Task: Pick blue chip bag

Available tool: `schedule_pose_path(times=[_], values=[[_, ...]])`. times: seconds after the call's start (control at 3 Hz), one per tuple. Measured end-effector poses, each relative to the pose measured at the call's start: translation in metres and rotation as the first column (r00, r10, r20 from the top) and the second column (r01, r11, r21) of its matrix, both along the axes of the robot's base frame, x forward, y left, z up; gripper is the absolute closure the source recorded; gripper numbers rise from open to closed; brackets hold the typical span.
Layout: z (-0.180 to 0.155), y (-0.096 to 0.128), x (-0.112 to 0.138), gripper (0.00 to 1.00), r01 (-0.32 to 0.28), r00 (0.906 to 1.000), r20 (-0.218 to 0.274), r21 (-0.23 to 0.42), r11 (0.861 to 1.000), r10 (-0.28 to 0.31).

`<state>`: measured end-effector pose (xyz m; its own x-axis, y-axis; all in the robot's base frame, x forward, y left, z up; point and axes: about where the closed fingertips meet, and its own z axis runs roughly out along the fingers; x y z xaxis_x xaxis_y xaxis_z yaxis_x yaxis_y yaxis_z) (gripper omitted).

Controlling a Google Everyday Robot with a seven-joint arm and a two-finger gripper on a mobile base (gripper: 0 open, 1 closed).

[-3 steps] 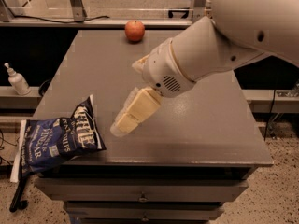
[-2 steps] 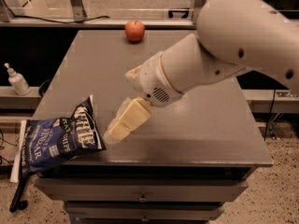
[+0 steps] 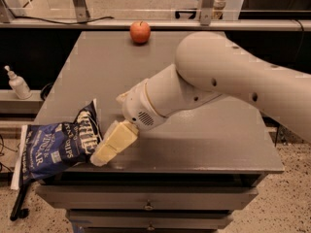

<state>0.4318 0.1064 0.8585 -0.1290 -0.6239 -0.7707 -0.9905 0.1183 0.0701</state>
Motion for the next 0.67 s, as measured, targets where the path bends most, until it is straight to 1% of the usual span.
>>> schedule_pose_path(times=[0.33,0.67], values=[[-0.016,0.035,-0.009,0.07,-0.025,0.9983,-0.052,0.026,0.999,0.027],[-0.024,0.062,-0.017,0.25,-0.045,0.9950,-0.087,0.049,0.998,0.049]])
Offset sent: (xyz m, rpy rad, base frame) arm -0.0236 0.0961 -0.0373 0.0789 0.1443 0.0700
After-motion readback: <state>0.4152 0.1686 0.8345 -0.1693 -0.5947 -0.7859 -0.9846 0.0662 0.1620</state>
